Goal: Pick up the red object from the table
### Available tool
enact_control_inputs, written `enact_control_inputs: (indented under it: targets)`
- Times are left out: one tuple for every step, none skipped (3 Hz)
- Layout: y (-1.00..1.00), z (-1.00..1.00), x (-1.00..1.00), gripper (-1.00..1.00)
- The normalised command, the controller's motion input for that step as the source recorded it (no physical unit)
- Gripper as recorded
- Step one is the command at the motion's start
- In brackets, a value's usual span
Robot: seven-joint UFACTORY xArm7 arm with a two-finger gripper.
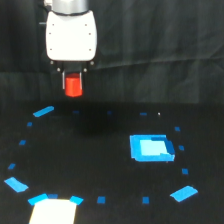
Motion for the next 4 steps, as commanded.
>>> enact_control_inputs:
  targets:
    - [0.04, -0.38, -0.21, -1.00]
    - [0.02, -0.29, 0.25, -1.00]
    - [0.05, -0.56, -0.03, -0.71]
    - [0.25, 0.14, -0.05, -1.00]
